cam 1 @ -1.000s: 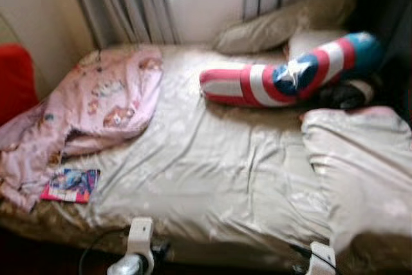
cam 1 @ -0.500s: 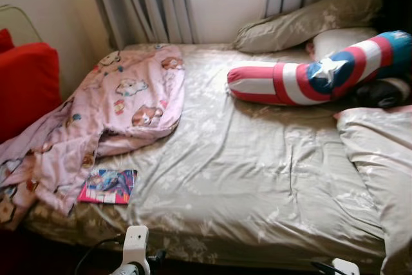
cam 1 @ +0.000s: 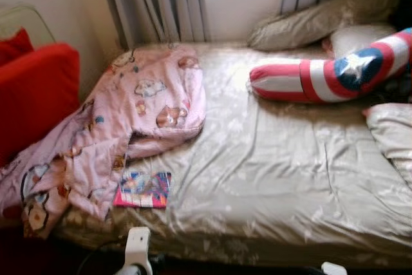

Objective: Clean up the room

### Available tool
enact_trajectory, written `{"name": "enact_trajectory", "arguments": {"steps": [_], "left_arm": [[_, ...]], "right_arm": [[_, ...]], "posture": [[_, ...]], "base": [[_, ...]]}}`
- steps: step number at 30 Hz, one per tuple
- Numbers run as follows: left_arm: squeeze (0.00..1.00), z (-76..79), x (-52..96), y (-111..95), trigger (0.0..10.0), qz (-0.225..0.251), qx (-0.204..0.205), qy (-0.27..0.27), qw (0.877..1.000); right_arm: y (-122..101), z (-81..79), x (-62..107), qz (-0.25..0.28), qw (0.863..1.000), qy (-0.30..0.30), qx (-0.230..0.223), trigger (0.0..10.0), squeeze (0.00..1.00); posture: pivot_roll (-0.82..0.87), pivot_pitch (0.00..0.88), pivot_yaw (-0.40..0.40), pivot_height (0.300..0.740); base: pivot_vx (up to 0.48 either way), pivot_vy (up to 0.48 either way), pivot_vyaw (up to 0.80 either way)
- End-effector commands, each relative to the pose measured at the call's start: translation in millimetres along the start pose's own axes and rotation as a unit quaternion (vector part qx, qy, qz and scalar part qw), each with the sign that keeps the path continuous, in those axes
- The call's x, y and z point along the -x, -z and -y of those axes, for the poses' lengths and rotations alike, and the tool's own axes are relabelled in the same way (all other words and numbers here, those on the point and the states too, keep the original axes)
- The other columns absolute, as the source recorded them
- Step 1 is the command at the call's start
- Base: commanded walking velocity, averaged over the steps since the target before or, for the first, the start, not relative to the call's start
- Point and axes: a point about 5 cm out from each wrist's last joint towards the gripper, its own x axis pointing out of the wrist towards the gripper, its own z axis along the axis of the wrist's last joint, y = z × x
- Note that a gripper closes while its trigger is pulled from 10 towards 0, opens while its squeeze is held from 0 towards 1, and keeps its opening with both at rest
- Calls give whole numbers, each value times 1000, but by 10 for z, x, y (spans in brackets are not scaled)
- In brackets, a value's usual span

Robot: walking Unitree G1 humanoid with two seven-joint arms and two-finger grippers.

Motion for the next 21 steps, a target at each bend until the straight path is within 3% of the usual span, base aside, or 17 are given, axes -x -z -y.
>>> {"name": "enact_trajectory", "arguments": {"steps": [1, 21], "left_arm": [[0, -74, 28, 75, 10000, -14, 1, -11, 1000], [0, -71, 14, 34, 10000, -12, 3, -16, 1000]], "right_arm": [[-25, -74, -16, 4, 1000, -10, 4, 10000, 0], [-140, -89, -35, 19, 1000, -10, -9, 10000, 0]], "posture": [[16, 0, 21, 720], [24, 0, 22, 720]], "base": [[0, 480, 0], [0, 480, 0]]}}
